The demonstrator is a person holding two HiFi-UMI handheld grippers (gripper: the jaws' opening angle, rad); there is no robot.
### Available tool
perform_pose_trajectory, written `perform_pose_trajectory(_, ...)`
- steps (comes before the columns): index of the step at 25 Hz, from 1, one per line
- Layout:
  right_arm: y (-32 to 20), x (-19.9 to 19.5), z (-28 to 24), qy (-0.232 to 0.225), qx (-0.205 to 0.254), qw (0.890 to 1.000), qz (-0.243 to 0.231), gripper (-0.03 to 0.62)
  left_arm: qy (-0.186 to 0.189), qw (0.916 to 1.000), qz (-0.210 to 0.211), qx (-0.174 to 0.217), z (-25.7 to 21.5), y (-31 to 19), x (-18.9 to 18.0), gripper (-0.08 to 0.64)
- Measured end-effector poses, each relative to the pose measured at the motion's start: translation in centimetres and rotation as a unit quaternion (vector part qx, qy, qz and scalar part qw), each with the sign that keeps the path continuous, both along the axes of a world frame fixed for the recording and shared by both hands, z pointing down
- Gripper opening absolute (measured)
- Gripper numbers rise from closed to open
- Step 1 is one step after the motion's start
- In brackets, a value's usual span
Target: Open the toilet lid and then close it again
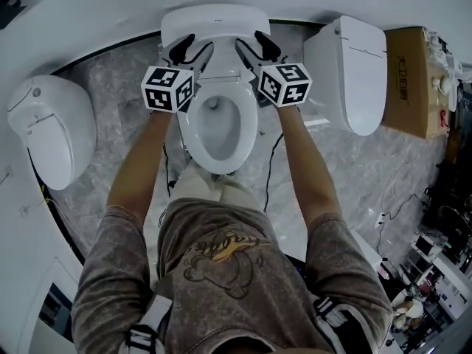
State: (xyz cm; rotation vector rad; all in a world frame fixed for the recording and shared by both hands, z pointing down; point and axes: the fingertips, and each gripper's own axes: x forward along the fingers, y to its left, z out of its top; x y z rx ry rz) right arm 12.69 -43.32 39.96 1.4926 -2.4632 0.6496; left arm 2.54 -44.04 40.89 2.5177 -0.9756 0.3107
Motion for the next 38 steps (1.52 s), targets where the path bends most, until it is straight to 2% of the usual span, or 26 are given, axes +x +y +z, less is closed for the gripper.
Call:
perform_pose_trajectory(7,5.2,-0.4,-0.8,-0.016,0.015,1.0,-0.019,0.235,0.027,0.9991,-0.028,-0.017,-0.7,4.8,-0.6,0.206)
perform_pose_trajectory(14,12.0,-1.2,-0.9,-0.039,0.013,0.998,-0.052,0.234,0.034,0.998,-0.044,-0.029,-0.7,11.2,-1.7,0.206)
perform_pose_trajectory(19,17.1,-1.9,0.0,-0.052,0.0,0.996,-0.072,0.233,0.019,0.9987,-0.037,-0.03,0.1,16.5,-2.2,0.207)
perform_pose_trajectory(23,20.8,-2.6,1.4,-0.054,-0.016,0.996,-0.067,0.233,0.003,0.9989,-0.033,-0.032,1.5,20.4,-3.2,0.21)
perform_pose_trajectory(28,25.5,-2.4,2.7,-0.05,-0.027,0.997,-0.056,0.227,-0.01,0.9991,-0.01,-0.039,2.8,25.3,-3.0,0.212)
perform_pose_trajectory(33,29.7,-3.5,5.2,-0.036,-0.048,0.996,-0.068,0.227,-0.019,0.9979,0.02,-0.058,5.2,29.6,-3.8,0.212)
perform_pose_trajectory(38,34.6,-3.9,8.6,-0.02,-0.079,0.994,-0.066,0.227,-0.028,0.9966,0.005,-0.077,8.2,34.4,-4.0,0.212)
